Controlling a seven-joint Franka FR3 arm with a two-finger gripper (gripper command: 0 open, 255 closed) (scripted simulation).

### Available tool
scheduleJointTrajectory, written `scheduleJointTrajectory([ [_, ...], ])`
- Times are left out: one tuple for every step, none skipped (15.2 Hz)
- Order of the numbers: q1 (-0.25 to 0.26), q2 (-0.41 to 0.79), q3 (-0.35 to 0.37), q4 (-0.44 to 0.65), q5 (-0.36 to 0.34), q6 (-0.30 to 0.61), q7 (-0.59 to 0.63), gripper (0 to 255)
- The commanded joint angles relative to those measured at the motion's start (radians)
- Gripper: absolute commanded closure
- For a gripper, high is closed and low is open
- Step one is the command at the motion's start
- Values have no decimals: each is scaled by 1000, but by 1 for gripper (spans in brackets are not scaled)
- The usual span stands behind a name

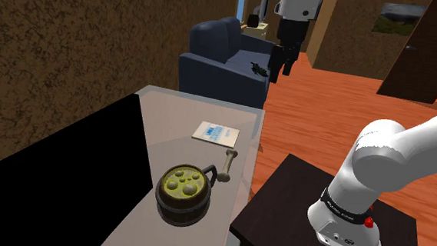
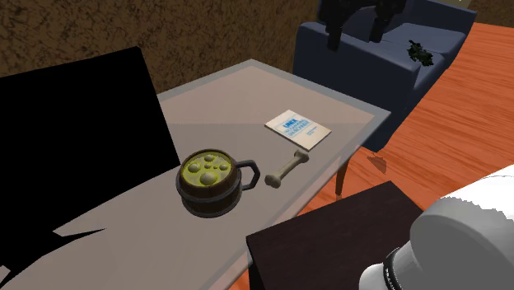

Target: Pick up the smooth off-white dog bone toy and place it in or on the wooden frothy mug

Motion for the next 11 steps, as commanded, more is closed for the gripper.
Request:
scheduleJointTrajectory([
  [0,0,0,0,0,0,0,0],
  [-8,4,9,-30,8,33,34,0],
  [-16,9,18,-59,17,66,67,0],
  [-25,16,27,-87,26,100,100,0],
  [-33,24,37,-113,34,135,133,0],
  [-40,35,46,-139,43,170,165,0],
  [-47,47,56,-163,51,205,198,0],
  [-55,61,65,-185,60,242,230,0],
  [-62,76,75,-207,68,279,263,0],
  [-69,94,85,-227,77,316,295,0],
  [-76,113,95,-246,85,354,327,0],
])
